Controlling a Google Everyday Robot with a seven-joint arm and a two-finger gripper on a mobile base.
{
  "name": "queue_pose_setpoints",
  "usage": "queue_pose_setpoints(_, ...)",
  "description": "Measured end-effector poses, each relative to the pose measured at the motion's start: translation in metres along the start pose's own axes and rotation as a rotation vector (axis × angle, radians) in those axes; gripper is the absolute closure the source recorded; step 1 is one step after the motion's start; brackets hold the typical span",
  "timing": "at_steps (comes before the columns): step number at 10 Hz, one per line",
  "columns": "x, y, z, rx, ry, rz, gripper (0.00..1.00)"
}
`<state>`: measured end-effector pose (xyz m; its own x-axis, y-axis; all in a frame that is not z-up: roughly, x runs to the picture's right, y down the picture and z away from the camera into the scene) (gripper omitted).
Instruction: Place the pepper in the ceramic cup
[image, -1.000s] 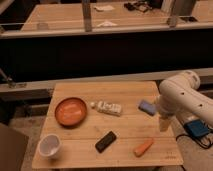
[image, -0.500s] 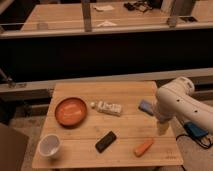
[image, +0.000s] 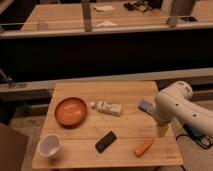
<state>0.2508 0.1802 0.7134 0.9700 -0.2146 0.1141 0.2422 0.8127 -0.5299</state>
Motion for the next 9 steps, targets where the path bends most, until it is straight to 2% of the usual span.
queue_pose_setpoints(9, -0.019, 0.015, 0.024, -0.003, -0.026, -0.127, 0.20)
